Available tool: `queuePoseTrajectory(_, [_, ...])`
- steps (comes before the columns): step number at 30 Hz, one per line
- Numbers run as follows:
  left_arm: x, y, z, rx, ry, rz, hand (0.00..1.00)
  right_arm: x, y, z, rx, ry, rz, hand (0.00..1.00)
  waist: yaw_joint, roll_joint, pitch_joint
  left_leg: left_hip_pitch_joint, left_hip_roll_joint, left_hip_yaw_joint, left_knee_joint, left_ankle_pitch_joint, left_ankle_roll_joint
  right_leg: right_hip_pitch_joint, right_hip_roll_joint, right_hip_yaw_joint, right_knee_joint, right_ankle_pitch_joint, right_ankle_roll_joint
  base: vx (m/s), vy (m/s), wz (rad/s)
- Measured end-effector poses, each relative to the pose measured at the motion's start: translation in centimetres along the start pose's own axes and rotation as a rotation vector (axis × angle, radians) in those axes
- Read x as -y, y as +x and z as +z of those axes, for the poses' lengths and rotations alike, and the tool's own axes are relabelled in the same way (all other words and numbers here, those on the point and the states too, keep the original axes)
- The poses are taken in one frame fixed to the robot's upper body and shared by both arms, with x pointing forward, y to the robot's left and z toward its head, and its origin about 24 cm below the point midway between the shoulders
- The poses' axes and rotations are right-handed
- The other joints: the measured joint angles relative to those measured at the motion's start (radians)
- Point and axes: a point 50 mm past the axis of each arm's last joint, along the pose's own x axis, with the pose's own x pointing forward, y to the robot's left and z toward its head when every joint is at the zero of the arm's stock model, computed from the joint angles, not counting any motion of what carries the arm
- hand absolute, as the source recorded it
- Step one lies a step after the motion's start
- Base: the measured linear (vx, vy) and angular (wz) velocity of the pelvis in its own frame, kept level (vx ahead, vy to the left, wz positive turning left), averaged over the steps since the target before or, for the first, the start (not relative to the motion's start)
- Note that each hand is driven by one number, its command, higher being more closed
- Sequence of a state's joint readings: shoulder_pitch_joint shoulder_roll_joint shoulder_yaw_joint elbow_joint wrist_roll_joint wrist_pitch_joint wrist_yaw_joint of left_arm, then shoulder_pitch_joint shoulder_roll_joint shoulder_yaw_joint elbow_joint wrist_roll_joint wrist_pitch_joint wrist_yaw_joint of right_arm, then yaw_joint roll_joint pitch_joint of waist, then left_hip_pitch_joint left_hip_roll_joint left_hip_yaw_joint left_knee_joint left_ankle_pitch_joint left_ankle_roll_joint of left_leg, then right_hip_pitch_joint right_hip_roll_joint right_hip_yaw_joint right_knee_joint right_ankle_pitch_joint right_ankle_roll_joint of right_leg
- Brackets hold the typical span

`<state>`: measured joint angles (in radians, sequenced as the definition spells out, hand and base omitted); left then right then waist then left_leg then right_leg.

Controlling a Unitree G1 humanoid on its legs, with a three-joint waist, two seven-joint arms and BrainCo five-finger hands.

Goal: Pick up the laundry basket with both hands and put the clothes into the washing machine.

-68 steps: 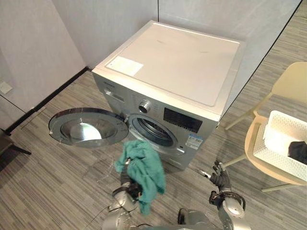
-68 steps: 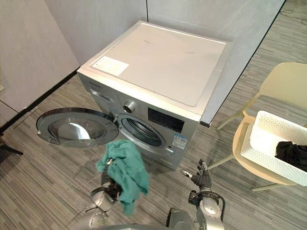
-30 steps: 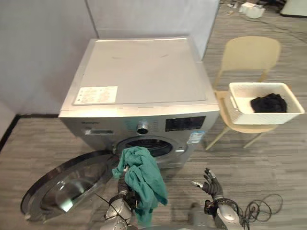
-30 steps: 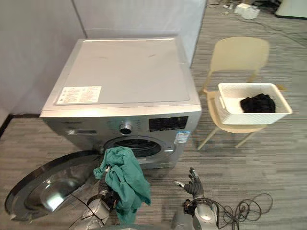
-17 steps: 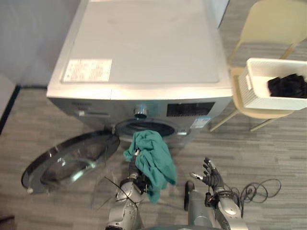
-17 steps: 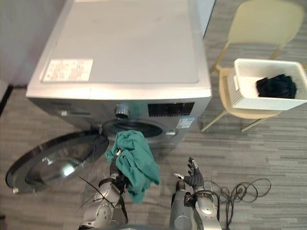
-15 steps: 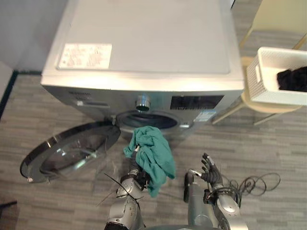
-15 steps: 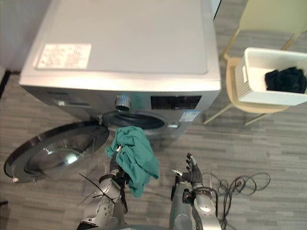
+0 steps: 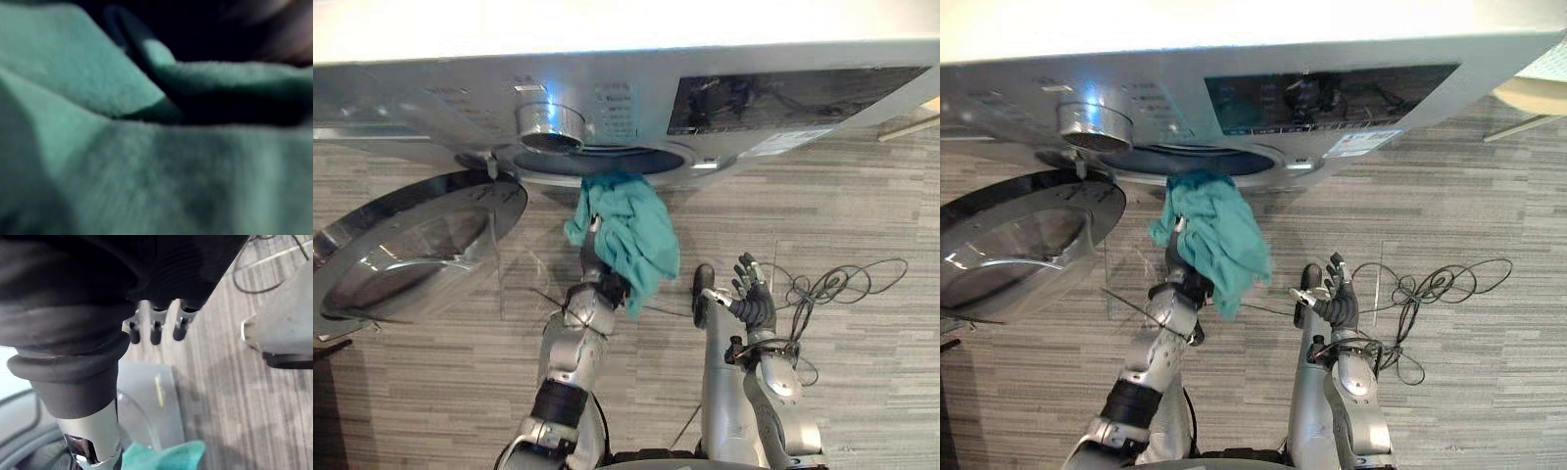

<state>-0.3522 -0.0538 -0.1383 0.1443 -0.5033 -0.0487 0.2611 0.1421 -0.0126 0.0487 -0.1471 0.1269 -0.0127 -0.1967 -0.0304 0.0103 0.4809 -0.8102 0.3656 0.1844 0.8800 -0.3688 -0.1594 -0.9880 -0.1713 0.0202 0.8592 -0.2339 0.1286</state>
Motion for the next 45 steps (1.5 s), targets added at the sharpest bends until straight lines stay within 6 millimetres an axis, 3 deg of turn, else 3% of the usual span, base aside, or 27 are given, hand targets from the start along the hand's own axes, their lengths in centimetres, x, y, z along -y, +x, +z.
queuePoseTrajectory(3, [-0.5,2.3,2.7,0.072,0.007,0.037,1.0,-0.1,0.3,0.5,0.025,0.043,-0.02,0.0,-0.006,-0.004,0.007,-0.035,0.021,0.013,0.024,-0.023,-0.005,-0.047,0.023,0.019,0.011,0.001,0.0,-0.06,-0.023,-0.33])
queuePoseTrajectory(5, [-0.7,4.6,5.8,0.143,0.029,0.056,1.0,0.1,0.4,0.5,0.028,0.068,-0.033,0.0,-0.01,-0.008,0.011,-0.074,0.042,0.019,0.048,-0.032,-0.007,-0.091,0.044,0.03,0.013,0.008,-0.003,-0.06,-0.025,-0.31])
queuePoseTrajectory(7, [-1.0,7.3,11.0,0.246,0.017,0.08,1.0,0.2,0.3,0.5,0.028,0.098,-0.043,0.0,-0.019,-0.026,0.022,-0.111,0.064,0.033,0.058,-0.032,-0.007,-0.135,0.069,0.042,0.0,0.03,-0.006,-0.04,-0.014,-0.39])
queuePoseTrajectory(10, [-0.7,9.1,16.5,0.342,-0.006,0.082,1.0,0.2,-0.1,0.3,0.029,0.129,-0.048,0.0,-0.033,-0.033,0.027,-0.147,0.091,0.044,0.063,-0.032,-0.008,-0.166,0.095,0.044,-0.029,0.057,-0.008,0.0,0.016,-0.37])
queuePoseTrajectory(13, [1.3,9.7,22.1,0.454,-0.011,0.033,1.0,0.4,-0.6,-0.3,0.004,0.138,-0.059,0.0,-0.046,-0.038,0.032,-0.16,0.109,0.066,0.064,-0.032,-0.008,-0.179,0.11,0.048,-0.06,0.074,-0.007,0.04,0.055,-0.26])
queuePoseTrajectory(16, [5.4,8.9,27.6,0.596,0.02,-0.074,1.0,0.4,-0.9,-0.5,-0.004,0.142,-0.057,0.0,-0.045,-0.038,0.032,-0.16,0.122,0.087,0.064,-0.031,-0.007,-0.183,0.122,0.054,-0.083,0.088,-0.01,0.07,0.077,-0.25])
queuePoseTrajectory(17, [6.4,8.4,29.1,0.653,0.03,-0.104,0.0,0.4,-0.9,-0.5,-0.002,0.148,-0.049,0.0,-0.047,-0.038,0.032,-0.158,0.123,0.092,0.064,-0.031,-0.007,-0.184,0.123,0.056,-0.086,0.088,-0.01,0.07,0.07,-0.17])
queuePoseTrajectory(18, [6.4,7.9,29.9,0.711,0.067,-0.114,0.0,0.5,-1.0,-0.6,0.002,0.152,-0.053,0.0,-0.047,-0.039,0.033,-0.157,0.125,0.097,0.064,-0.031,-0.007,-0.184,0.126,0.059,-0.092,0.088,-0.01,0.09,0.083,-0.13])
queuePoseTrajectory(21, [7.3,7.9,29.5,0.734,0.193,-0.072,0.0,1.1,-1.8,-1.1,-0.011,0.152,-0.072,0.0,-0.036,-0.039,0.033,-0.156,0.125,0.101,0.066,-0.031,-0.007,-0.184,0.124,0.06,-0.087,0.088,-0.01,0.07,0.078,-0.01])
queuePoseTrajectory(24, [7.5,7.8,29.0,0.837,0.596,0.109,0.0,1.7,-2.5,-1.5,-0.017,0.139,-0.072,0.0,-0.034,-0.042,0.035,-0.156,0.125,0.11,0.078,-0.031,-0.007,-0.183,0.116,0.062,-0.075,0.088,-0.01,0.04,0.077,0.07])
queuePoseTrajectory(26, [7.7,8.0,28.0,0.92,1.057,0.286,0.0,2.4,-2.5,-1.1,0.015,0.14,-0.081,0.0,-0.034,-0.045,0.036,-0.155,0.122,0.117,0.09,-0.031,-0.007,-0.181,0.105,0.061,-0.064,0.088,-0.01,0.03,0.093,0.08])
queuePoseTrajectory(28, [8.5,8.2,26.7,0.974,1.327,0.311,0.0,2.7,-2.5,-0.8,0.04,0.148,-0.084,0.0,-0.034,-0.045,0.036,-0.153,0.122,0.113,0.116,-0.031,-0.006,-0.177,0.097,0.062,-0.035,0.088,-0.01,0.06,0.102,0.1])
queuePoseTrajectory(29, [8.7,8.3,26.3,0.972,1.351,0.301,0.0,2.7,-2.5,-0.8,0.04,0.16,-0.086,0.0,-0.033,-0.045,0.036,-0.153,0.122,0.111,0.124,-0.03,-0.006,-0.176,0.096,0.062,-0.025,0.088,-0.01,0.08,0.128,0.11])
queuePoseTrajectory(31, [8.5,8.9,24.4,0.907,1.35,0.272,0.0,2.7,-2.5,-0.9,0.035,0.185,-0.089,0.0,-0.036,-0.045,0.036,-0.142,0.122,0.096,0.168,-0.028,-0.001,-0.169,0.09,0.064,0.031,0.088,-0.011,0.08,0.079,0.14])
queuePoseTrajectory(32, [8.0,9.7,22.9,0.824,1.316,0.264,0.0,2.7,-2.8,-1.1,0.026,0.192,-0.095,0.0,-0.041,-0.048,0.032,-0.128,0.115,0.086,0.18,-0.03,0.002,-0.237,0.086,0.07,0.179,0.148,-0.097,0.06,0.003,0.24])
queuePoseTrajectory(33, [7.8,10.0,22.6,0.785,1.282,0.27,0.0,2.6,-2.9,-1.3,0.02,0.201,-0.097,0.0,-0.039,-0.051,0.031,-0.124,0.111,0.088,0.182,-0.03,0.002,-0.296,0.095,0.065,0.239,0.127,-0.103,0.05,-0.079,0.09])
queuePoseTrajectory(34, [6.8,10.2,23.2,0.747,1.217,0.306,0.0,1.9,-2.7,-1.5,0.002,0.216,-0.073,0.0,-0.029,-0.057,0.028,-0.12,0.121,0.088,0.175,-0.03,0.001,-0.29,0.148,0.001,0.054,0.127,-0.108,0.06,-0.168,0.23])
queuePoseTrajectory(35, [5.5,10.4,23.6,0.691,1.117,0.336,0.0,1.4,-2.7,-1.7,-0.009,0.223,-0.051,0.0,-0.051,-0.063,0.024,-0.111,0.115,0.094,0.168,-0.042,-0.017,-0.249,0.145,-0.013,-0.056,0.171,-0.135,0.06,-0.169,-0.06])
queuePoseTrajectory(36, [4.9,10.5,23.8,0.67,1.058,0.347,0.0,1.1,-2.4,-1.5,-0.004,0.223,-0.035,0.0,-0.044,-0.063,0.024,-0.107,0.121,0.089,0.165,-0.048,-0.027,-0.249,0.159,-0.027,-0.063,0.178,-0.146,0.06,-0.111,-0.07])
queuePoseTrajectory(38, [3.7,11.2,23.7,0.542,0.823,0.322,0.0,0.9,-2.4,-1.5,-0.005,0.226,-0.033,0.0,-0.054,-0.062,0.024,-0.1,0.127,0.072,0.132,-0.048,-0.027,-0.24,0.169,-0.047,-0.077,0.179,-0.147,0.03,-0.018,-0.17])
queuePoseTrajectory(41, [4.0,11.9,21.3,0.41,0.58,0.235,0.0,1.0,-2.4,-1.9,-0.032,0.218,-0.04,0.0,-0.066,-0.062,0.023,-0.077,0.12,0.067,0.111,-0.048,-0.026,-0.213,0.164,-0.053,-0.08,0.178,-0.147,0.02,0.037,0.17])
queuePoseTrajectory(45, [4.0,12.1,19.6,0.338,0.301,0.15,0.0,0.2,-2.5,-2.4,-0.063,0.206,-0.026,0.0,-0.067,-0.062,0.023,-0.071,0.102,0.069,0.097,-0.048,-0.027,-0.201,0.153,-0.053,-0.097,0.179,-0.147,-0.04,0.074,0.11])
